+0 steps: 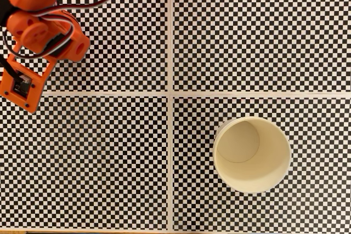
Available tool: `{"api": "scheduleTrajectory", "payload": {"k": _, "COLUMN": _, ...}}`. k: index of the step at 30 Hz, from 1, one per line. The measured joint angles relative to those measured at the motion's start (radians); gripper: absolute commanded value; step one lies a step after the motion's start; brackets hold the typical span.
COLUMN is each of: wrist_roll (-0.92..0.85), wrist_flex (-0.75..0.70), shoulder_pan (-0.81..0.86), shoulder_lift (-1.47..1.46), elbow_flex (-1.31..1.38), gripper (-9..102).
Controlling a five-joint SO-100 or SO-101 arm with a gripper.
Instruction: Grasp basketball and place into cup.
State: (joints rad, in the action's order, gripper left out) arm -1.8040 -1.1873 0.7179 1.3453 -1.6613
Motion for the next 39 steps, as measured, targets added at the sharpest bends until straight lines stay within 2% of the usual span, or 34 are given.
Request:
{"api": "scheduleTrajectory", "payload": {"k": 17, "wrist_roll": 0.041, "wrist_flex": 0.018, "shoulder_pan": 0.014, "shoulder_lift": -0.002, "elbow_flex": 0.011, "gripper": 0}}
{"api": "scheduleTrajectory", "payload": {"k": 28, "wrist_roll": 0.075, "wrist_flex": 0.018, "shoulder_pan": -0.037, "shoulder_lift": 0.058, "elbow_flex": 0.043, "gripper": 0}}
{"api": "scheduleTrajectory", "payload": {"k": 39, "wrist_roll": 0.133, "wrist_flex": 0.018, "shoulder_pan": -0.17, "shoulder_lift": 0.247, "elbow_flex": 0.242, "gripper": 0}}
